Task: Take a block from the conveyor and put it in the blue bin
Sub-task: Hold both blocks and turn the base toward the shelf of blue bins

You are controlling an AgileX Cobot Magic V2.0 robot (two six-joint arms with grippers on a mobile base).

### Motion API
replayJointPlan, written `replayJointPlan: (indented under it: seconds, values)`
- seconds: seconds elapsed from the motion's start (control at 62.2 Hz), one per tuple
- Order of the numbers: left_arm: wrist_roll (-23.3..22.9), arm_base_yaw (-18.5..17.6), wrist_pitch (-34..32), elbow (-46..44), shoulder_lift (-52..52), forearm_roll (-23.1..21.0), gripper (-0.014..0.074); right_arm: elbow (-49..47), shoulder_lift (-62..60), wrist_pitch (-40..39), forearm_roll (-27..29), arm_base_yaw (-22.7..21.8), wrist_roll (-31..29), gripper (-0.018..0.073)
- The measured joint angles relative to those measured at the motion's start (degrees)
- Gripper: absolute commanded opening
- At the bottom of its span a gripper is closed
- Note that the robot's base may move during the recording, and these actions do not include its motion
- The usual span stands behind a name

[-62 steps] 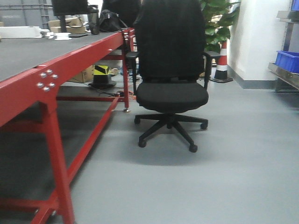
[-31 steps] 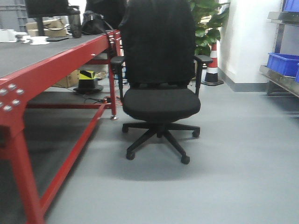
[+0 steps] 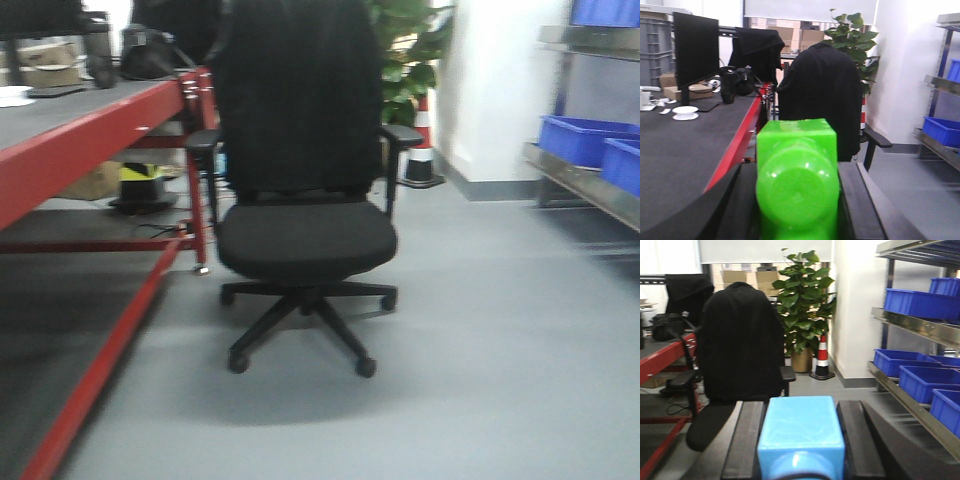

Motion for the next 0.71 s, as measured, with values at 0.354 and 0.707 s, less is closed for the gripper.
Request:
replayJointPlan:
  seconds: [0.354,0.707]
  values:
    - [0.0,0.0,0.0,0.0,0.0,0.0,-0.0111,0.0,0.0,0.0,0.0,0.0,0.0,-0.0154]
    - [0.0,0.0,0.0,0.0,0.0,0.0,-0.0111,0.0,0.0,0.0,0.0,0.0,0.0,-0.0154]
